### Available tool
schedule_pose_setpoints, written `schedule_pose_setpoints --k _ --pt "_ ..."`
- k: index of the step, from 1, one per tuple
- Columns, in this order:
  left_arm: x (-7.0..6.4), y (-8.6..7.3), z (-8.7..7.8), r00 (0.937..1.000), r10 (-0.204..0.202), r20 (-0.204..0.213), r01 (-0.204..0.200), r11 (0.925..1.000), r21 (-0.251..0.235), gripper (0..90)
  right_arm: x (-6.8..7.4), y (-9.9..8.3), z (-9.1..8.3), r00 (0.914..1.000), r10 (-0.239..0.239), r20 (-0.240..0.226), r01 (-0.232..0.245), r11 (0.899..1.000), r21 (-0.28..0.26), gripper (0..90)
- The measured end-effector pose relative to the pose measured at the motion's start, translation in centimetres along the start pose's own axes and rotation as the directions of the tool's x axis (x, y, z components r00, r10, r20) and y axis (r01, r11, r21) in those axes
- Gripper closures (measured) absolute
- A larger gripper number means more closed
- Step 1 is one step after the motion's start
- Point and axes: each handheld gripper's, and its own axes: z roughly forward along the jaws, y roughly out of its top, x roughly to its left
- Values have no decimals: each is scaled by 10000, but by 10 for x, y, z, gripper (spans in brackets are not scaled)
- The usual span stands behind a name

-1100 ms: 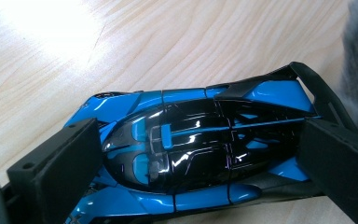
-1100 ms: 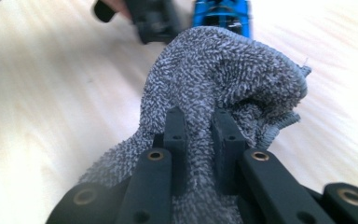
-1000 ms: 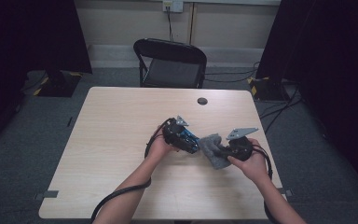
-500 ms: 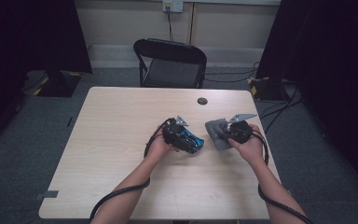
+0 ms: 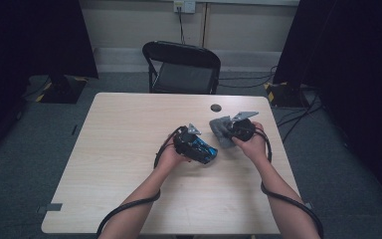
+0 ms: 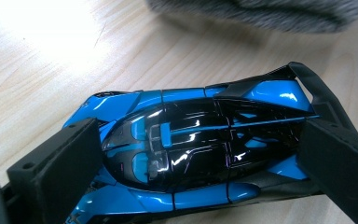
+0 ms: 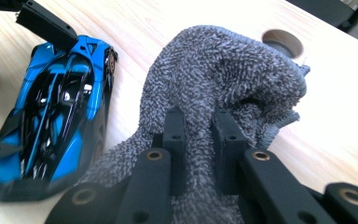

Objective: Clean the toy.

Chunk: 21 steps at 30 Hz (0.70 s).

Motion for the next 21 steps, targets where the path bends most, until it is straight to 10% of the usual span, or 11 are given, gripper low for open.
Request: schedule_pose_setpoints --k 21 --pt "-2 -2 0 9999 -73 -101 72 9999 -123 0 17 15 63 9963 -553 -653 571 9980 264 650"
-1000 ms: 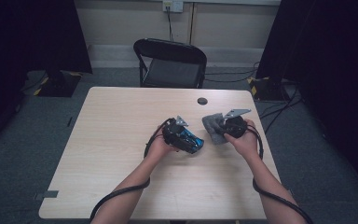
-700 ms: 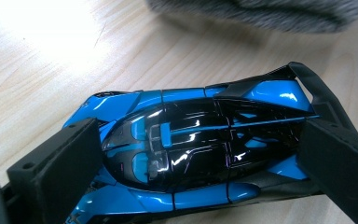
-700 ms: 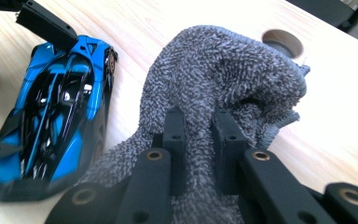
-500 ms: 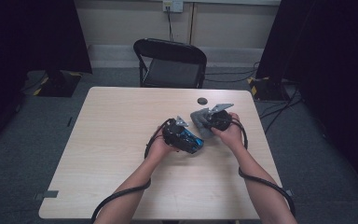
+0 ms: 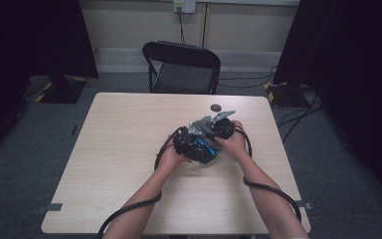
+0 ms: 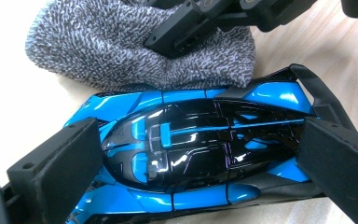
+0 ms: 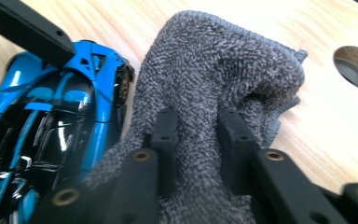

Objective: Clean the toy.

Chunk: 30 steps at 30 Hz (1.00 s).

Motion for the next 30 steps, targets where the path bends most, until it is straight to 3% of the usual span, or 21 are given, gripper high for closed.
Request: schedule_pose_setpoints --k 8,12,15,20,25,30 --pt "0 0 0 10000 -43 0 43 10000 -18 0 5 4 -5 9931 1012 586 -1018 9948 70 555" --pt "0 0 0 10000 -39 -11 39 10000 -68 0 8 1 4 9908 1077 818 -1115 9928 440 565" --pt "0 -2 0 10000 -37 2 37 9999 -163 0 9 0 8 9899 1095 902 -1138 9926 435 598" --pt "0 -1 0 10000 -21 -25 21 10000 -85 0 13 5 12 9959 350 829 -401 9973 612 702" --pt "0 -2 0 10000 0 0 0 9998 -190 0 18 11 16 9987 -438 258 422 9973 607 764" --pt "1 -1 0 10000 15 34 -15 9999 -131 0 14 11 15 9986 -513 -137 520 9968 613 775"
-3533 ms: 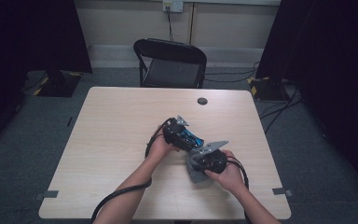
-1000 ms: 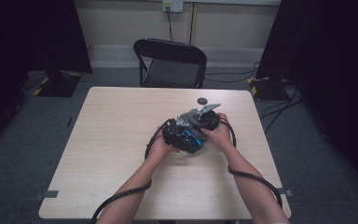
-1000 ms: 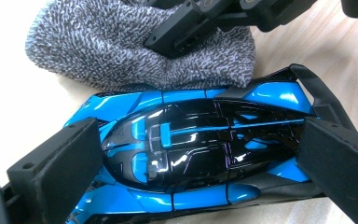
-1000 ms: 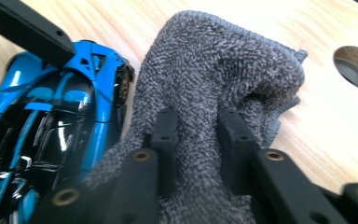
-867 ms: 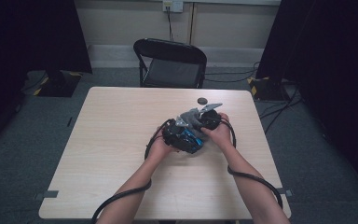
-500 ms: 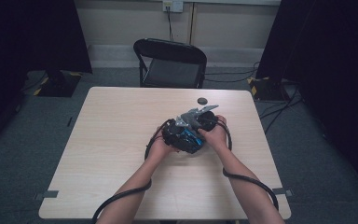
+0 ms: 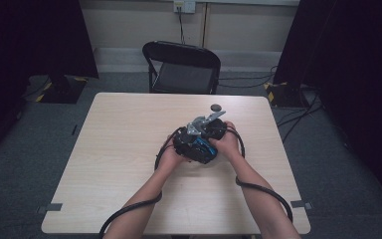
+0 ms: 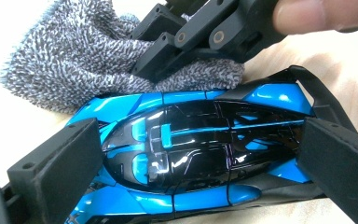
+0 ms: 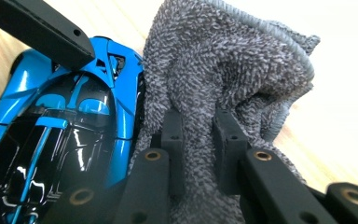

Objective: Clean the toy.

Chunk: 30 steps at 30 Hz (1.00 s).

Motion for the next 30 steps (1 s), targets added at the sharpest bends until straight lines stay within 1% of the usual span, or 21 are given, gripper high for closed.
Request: schedule_pose_setpoints --k 2,9,11,15,30 --pt "0 0 0 10000 29 -10 -30 10000 -59 0 -1 -1 -1 9999 -41 -126 41 10000 -42 777" --pt "0 0 0 10000 15 4 -15 10000 23 0 -8 -5 -5 9986 -85 -515 82 9999 -61 777" --pt "0 0 0 10000 8 -2 -8 10000 1 0 -9 -7 -6 9979 -173 -618 170 9998 -64 777" --pt "1 0 0 10000 32 -7 -32 10000 11 0 -11 -11 -11 9975 -207 -674 207 9998 -1 777" --pt "2 0 0 10000 66 19 -66 10000 -10 0 -13 -37 -33 9953 -116 -958 107 9999 -107 777"
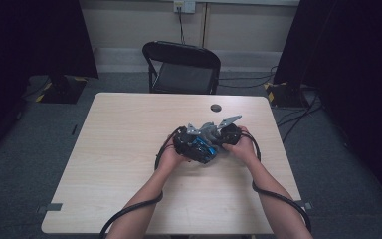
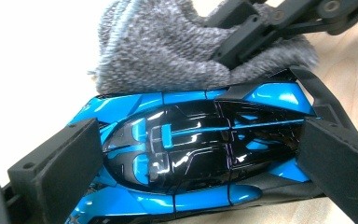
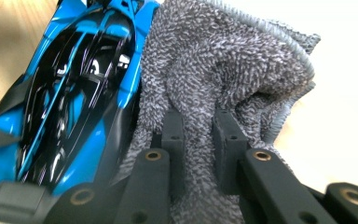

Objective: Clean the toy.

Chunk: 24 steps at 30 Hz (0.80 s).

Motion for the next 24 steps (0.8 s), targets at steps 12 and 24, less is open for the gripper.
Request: schedule_pose_setpoints --k 12,24 --pt "0 0 0 10000 26 -3 -26 10000 41 1 6 -17 -17 9995 307 63 -307 9995 -10 777" --pt "-1 1 0 10000 -2 0 2 10000 58 2 7 -38 -44 9952 978 60 -978 9952 14 782"
